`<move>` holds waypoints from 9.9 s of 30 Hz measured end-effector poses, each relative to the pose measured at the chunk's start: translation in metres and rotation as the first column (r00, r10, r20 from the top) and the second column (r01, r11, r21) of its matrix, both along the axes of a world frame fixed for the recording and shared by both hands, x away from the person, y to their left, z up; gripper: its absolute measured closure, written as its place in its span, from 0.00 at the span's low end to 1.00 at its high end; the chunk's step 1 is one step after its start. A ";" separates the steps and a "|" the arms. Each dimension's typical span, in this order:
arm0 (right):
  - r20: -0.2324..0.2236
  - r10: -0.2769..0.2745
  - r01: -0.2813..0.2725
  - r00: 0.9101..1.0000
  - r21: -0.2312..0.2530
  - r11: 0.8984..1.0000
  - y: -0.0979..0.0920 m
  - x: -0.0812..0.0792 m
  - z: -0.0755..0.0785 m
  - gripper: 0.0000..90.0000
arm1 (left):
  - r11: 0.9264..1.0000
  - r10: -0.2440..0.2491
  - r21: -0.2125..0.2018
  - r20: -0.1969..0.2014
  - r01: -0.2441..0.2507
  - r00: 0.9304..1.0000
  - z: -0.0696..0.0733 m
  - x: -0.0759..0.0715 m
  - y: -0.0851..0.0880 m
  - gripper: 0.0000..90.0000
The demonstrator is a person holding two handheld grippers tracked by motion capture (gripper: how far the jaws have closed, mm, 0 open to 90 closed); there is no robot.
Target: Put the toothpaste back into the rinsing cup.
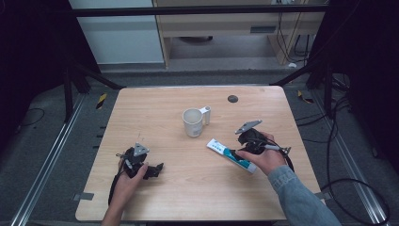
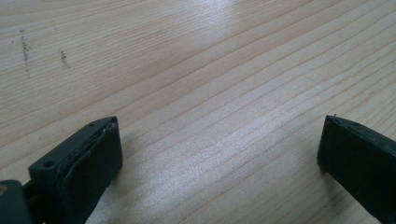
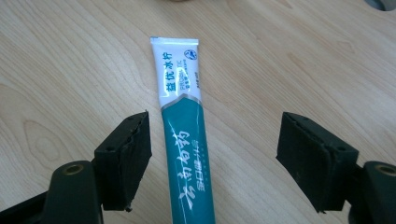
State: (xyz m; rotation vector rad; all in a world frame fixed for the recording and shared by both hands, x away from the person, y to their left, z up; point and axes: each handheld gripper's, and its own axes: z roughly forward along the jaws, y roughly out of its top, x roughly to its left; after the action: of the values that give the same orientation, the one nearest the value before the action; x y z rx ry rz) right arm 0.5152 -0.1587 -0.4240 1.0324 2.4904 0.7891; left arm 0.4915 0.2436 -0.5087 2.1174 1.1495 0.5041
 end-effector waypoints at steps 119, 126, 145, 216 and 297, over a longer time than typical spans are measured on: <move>-0.314 0.025 -0.095 0.949 -0.209 0.973 0.065 0.056 -0.038 0.81 | 1.000 0.010 0.000 -0.001 -0.010 1.000 0.000 0.001 -0.001 0.00; -0.313 0.019 -0.087 0.949 -0.206 0.975 0.064 0.056 -0.036 0.85 | 1.000 0.010 0.000 -0.001 -0.010 1.000 0.000 0.001 -0.001 0.00; -0.319 0.007 -0.046 0.948 -0.116 0.992 0.051 0.056 -0.005 0.87 | 1.000 0.010 0.000 -0.001 -0.010 1.000 0.000 0.001 -0.001 0.00; 0.112 -0.229 0.189 0.967 0.290 0.938 0.055 0.057 0.086 0.87 | 0.999 0.048 -0.001 0.000 -0.048 0.999 0.000 0.011 -0.002 0.00; 0.418 -0.445 0.138 0.792 0.587 0.798 0.118 0.063 0.098 0.87 | 0.999 0.040 -0.003 0.001 -0.040 0.999 0.000 0.008 -0.001 0.00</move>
State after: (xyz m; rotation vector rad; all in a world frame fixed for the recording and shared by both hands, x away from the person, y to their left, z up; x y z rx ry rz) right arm 0.5782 -0.0411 -0.3263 1.1379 1.5925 1.4724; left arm 0.4999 0.2429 -0.5086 2.0951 1.1939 0.5214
